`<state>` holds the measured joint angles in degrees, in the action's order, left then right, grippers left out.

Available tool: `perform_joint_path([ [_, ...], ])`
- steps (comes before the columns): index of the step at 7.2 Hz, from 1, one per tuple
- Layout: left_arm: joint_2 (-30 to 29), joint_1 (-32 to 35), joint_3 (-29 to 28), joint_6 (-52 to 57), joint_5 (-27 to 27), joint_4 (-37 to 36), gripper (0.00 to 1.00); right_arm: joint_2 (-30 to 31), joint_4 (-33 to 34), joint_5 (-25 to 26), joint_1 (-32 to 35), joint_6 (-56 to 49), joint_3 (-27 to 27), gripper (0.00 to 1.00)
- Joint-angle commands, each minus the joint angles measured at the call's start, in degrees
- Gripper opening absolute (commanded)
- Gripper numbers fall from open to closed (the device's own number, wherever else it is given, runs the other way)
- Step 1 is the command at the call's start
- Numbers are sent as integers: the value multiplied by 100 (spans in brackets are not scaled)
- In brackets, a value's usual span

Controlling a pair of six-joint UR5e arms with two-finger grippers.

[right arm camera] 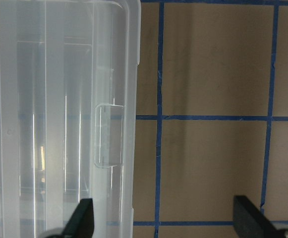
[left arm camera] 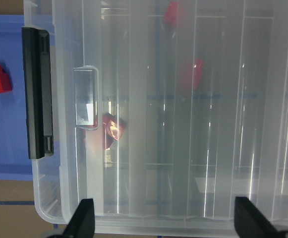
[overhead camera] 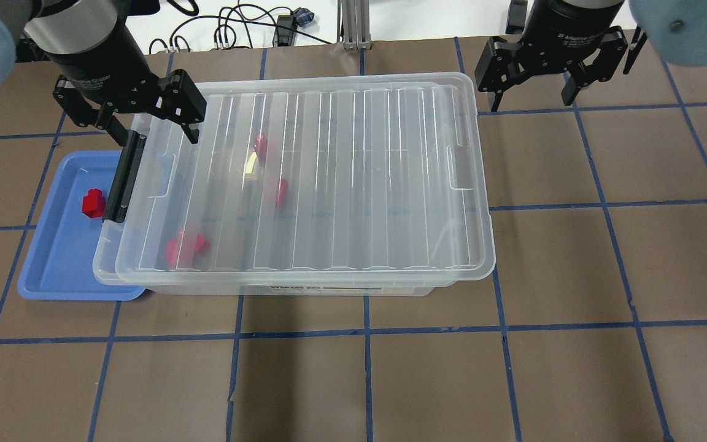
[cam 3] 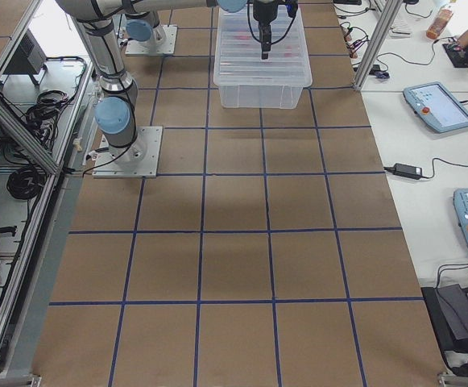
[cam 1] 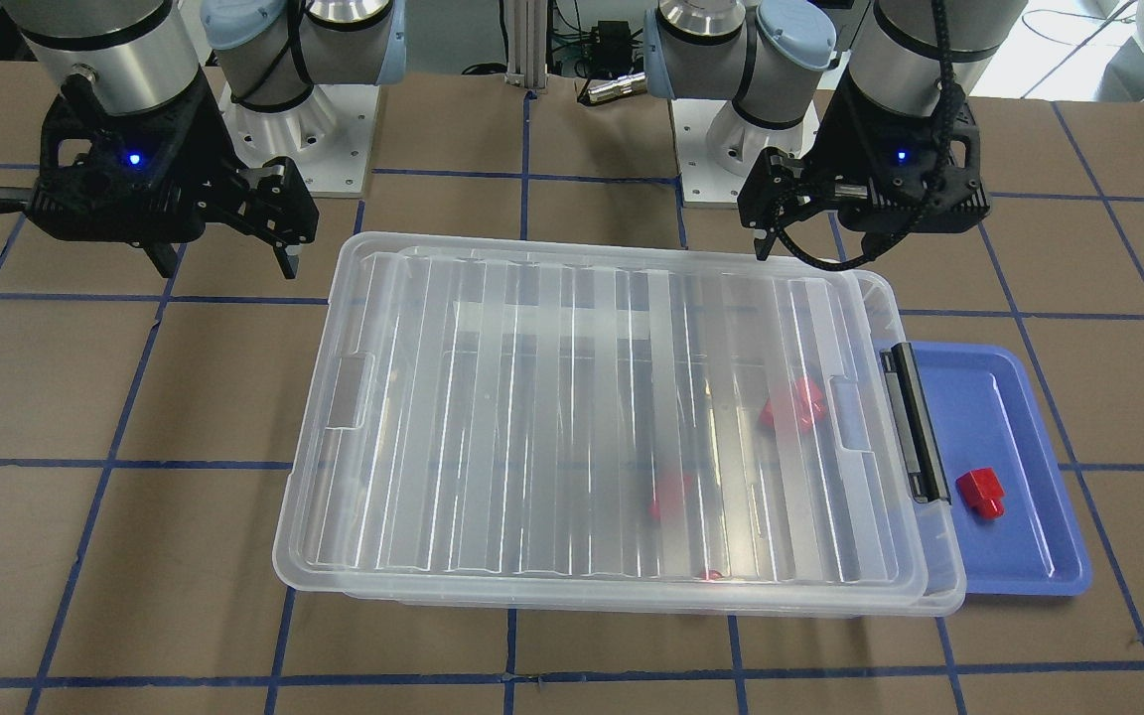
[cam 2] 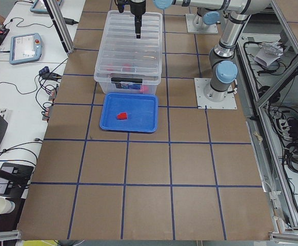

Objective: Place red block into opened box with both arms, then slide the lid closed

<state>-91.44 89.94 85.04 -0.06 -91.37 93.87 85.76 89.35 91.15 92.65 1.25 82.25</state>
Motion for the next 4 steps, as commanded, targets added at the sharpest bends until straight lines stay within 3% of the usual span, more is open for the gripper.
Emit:
perform_joint_path([
  [1,-14,-11,3,-3,5,0,100,-50,30,-27,-10,-11,-7,100],
  [3,-6,-20,3,-3,5,0,100,-251,371,-35,43,77,237,100],
  [4,-14,-12,3,-3,5,-9,100,-383,1104,-18,69,33,796,100],
])
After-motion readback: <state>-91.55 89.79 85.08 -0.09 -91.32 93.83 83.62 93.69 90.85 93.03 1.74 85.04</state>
